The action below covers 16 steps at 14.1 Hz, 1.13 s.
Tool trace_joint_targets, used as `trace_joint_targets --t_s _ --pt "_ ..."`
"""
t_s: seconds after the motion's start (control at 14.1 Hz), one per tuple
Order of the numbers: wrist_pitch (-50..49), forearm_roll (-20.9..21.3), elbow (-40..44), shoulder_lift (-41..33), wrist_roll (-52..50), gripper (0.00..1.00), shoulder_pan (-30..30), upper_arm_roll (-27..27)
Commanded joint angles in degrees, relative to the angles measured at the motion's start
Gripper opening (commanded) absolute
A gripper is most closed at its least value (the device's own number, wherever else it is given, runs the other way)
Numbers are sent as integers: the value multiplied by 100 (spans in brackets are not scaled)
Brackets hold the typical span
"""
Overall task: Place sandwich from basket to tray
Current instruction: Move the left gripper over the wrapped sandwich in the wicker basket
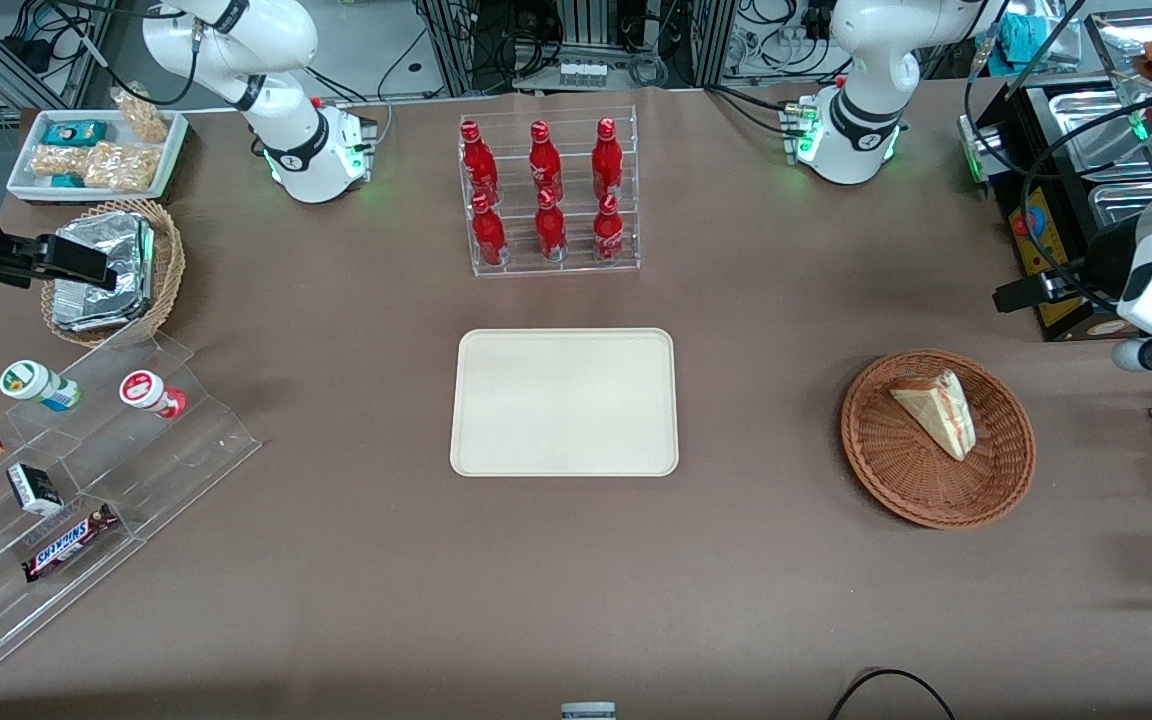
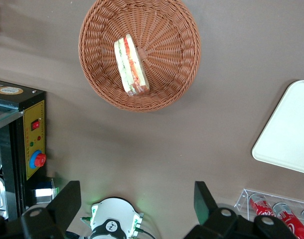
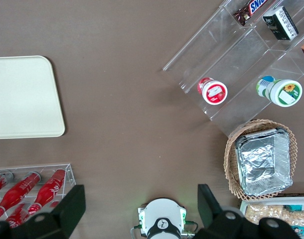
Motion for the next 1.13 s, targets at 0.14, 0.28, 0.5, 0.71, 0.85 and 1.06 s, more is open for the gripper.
trace_joint_targets --t_s 0.14,0.28,0.5,0.71,0.85,1.06 --pt "-53 114 109 -10 25 100 -86 38" --pt "-9 114 92 77 -141 100 -68 47" --pt "0 131 -22 253 -309 100 29 73" --pt "305 131 -258 587 -301 100 265 161" --pt "1356 140 -1134 501 -292 100 310 170" --pt "2441 149 -1841 517 -257 100 371 196"
